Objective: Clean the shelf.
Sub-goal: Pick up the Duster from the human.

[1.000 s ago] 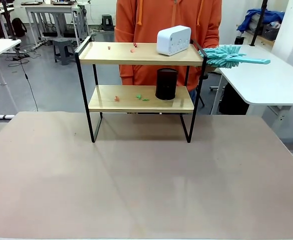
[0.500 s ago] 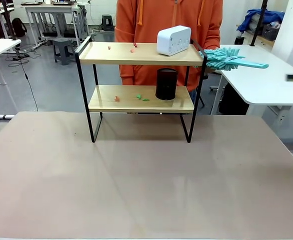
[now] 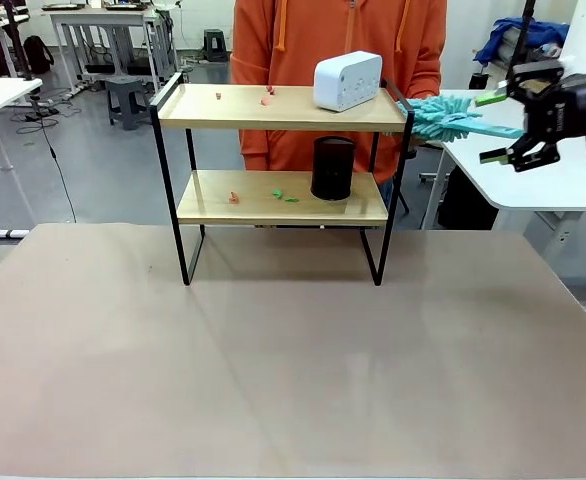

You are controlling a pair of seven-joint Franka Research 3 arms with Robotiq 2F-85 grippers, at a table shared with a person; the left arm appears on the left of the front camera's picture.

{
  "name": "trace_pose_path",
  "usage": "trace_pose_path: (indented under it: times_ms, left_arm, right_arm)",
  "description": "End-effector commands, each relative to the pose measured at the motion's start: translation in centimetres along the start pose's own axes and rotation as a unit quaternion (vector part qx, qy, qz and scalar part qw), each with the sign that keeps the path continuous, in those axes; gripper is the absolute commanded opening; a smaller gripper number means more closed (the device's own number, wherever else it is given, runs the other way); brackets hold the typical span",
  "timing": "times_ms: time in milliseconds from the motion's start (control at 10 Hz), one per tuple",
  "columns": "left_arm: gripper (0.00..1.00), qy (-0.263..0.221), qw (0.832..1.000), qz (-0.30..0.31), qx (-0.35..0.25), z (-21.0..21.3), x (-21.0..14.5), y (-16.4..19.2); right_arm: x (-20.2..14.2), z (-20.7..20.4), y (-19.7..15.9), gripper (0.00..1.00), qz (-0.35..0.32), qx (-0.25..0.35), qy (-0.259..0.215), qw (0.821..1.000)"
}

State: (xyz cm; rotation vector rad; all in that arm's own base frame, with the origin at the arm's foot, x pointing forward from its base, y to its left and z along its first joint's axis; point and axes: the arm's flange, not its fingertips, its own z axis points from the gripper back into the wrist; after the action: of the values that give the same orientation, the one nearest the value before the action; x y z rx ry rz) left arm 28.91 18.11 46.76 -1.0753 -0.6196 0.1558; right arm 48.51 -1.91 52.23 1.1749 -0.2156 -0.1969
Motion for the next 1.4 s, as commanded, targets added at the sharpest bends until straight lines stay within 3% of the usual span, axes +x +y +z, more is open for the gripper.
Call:
trace_pose_path:
  times_ms: [0, 500, 600, 700, 800, 1100, 1200, 1300]
  left_arm:
    - [1.00, -0.006, 1.000, -0.012, -0.011, -0.1, 0.1, -0.1]
    - [1.00, -0.006, 1.000, -0.012, -0.011, -0.1, 0.1, -0.1]
    - [1.00, -0.006, 1.000, -0.012, -0.011, -0.1, 0.1, -0.1]
    - [1.00, -0.006, 1.000, -0.012, -0.011, -0.1, 0.1, -0.1]
    - [1.00, -0.006, 1.000, -0.012, -0.011, -0.1, 0.1, -0.1]
    - [1.00, -0.006, 1.000, -0.012, -0.011, -0.1, 0.1, -0.1]
    - [1.00, -0.006, 1.000, -0.012, -0.011, -0.1, 0.1, -0.1]
    - [1.00, -0.006, 1.000, -0.012, -0.011, -0.1, 0.1, -0.1]
  right_arm:
    - [1.3, 0.0, 0.9, 1.00, -0.033, -0.006, -0.002, 0.999]
    - [2.1, -0.1, 0.7, 1.00, -0.048, 0.002, -0.014, 0.999]
    - [2.4, 0.0, 0.6, 0.57, -0.044, 0.012, -0.007, 0.999]
    - [2.4, -0.1, 0.4, 0.43, -0.049, 0.008, -0.014, 0.999]
    - [2.4, -0.1, 0.4, 0.01, -0.049, 0.009, -0.014, 0.999]
    - [2.7, 0.0, 0.1, 0.00, -0.048, 0.011, -0.022, 0.999]
    - [2.8, 0.0, -0.1, 0.08, -0.048, 0.008, -0.021, 0.999]
    - [2.9, 0.0, -0.4, 0.00, -0.049, 0.007, -0.020, 0.999]
